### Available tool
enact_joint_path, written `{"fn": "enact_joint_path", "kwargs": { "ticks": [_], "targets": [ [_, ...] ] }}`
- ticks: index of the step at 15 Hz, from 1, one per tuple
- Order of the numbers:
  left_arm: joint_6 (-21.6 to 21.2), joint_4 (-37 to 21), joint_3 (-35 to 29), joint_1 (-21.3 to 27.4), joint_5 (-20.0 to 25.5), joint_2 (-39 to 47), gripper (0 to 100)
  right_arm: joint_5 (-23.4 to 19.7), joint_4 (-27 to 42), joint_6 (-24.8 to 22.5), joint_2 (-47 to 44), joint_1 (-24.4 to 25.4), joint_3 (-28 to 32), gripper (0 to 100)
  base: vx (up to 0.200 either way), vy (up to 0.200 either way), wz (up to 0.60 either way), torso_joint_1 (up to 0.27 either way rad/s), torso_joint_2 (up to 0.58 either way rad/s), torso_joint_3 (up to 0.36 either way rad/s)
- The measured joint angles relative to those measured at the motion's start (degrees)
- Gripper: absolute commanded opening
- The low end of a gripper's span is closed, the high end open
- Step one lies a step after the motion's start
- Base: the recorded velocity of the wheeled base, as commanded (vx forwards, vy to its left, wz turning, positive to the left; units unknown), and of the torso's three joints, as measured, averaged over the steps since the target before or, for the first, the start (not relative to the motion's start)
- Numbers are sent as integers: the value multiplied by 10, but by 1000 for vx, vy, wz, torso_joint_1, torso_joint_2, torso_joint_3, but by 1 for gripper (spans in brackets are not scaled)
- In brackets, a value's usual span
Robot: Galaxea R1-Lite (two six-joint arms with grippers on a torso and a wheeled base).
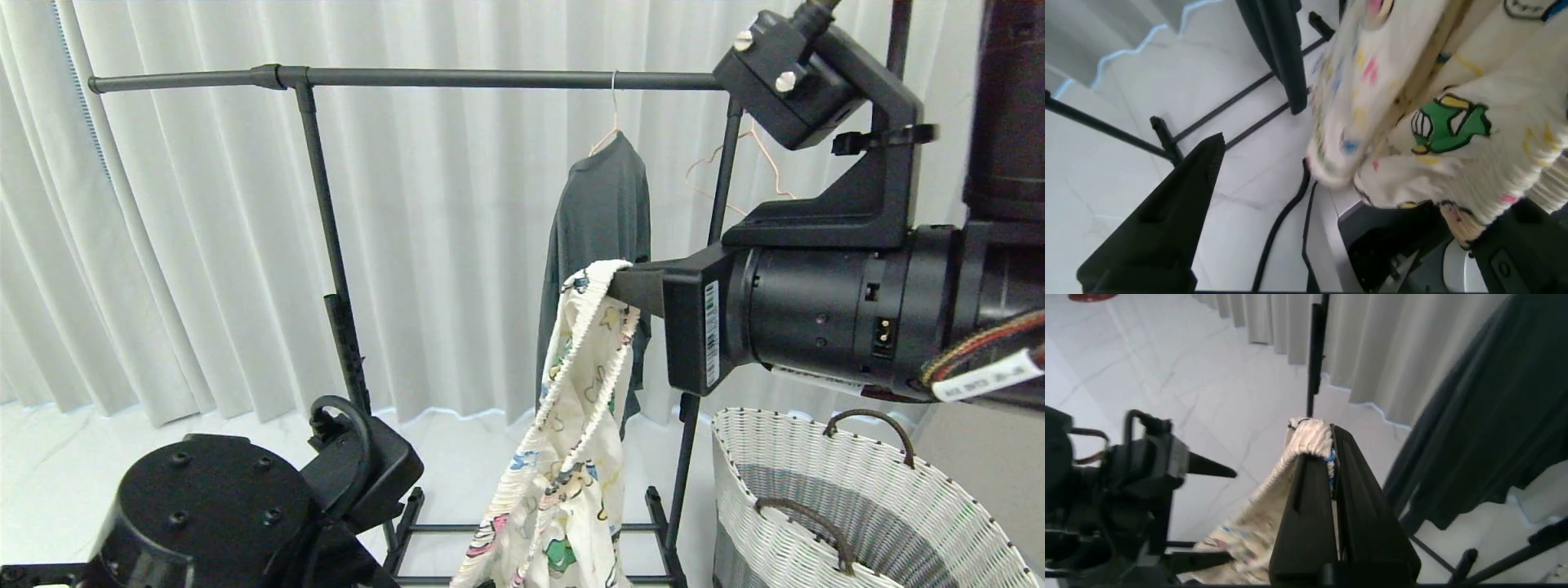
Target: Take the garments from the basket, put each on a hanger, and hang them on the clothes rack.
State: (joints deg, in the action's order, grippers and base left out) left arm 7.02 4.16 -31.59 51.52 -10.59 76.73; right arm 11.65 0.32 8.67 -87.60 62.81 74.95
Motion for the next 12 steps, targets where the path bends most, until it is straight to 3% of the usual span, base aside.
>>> {"fn": "enact_joint_path", "kwargs": {
  "ticks": [3, 7, 9, 12],
  "targets": [
    [-1, 0, 4, 1, -6, -16, 0, 6, 0, -13, 19, -13, -23, 0, 0, 0, 0, 0, 0, 0],
    [-6, 18, -39, 1, -74, -27, 0, 17, 51, -16, 75, -69, -64, 0, 0, 0, 0, 0, 0, 0],
    [-7, -16, -103, -1, -78, -25, 0, 16, 89, -22, 116, -89, -84, 0, 0, 0, 0, 0, 0, 0],
    [-6, -144, -268, -7, -74, -7, 0, 12, 164, -39, 177, -118, -81, 0, 0, 0, 0, 0, 0, 0]
  ]
}}
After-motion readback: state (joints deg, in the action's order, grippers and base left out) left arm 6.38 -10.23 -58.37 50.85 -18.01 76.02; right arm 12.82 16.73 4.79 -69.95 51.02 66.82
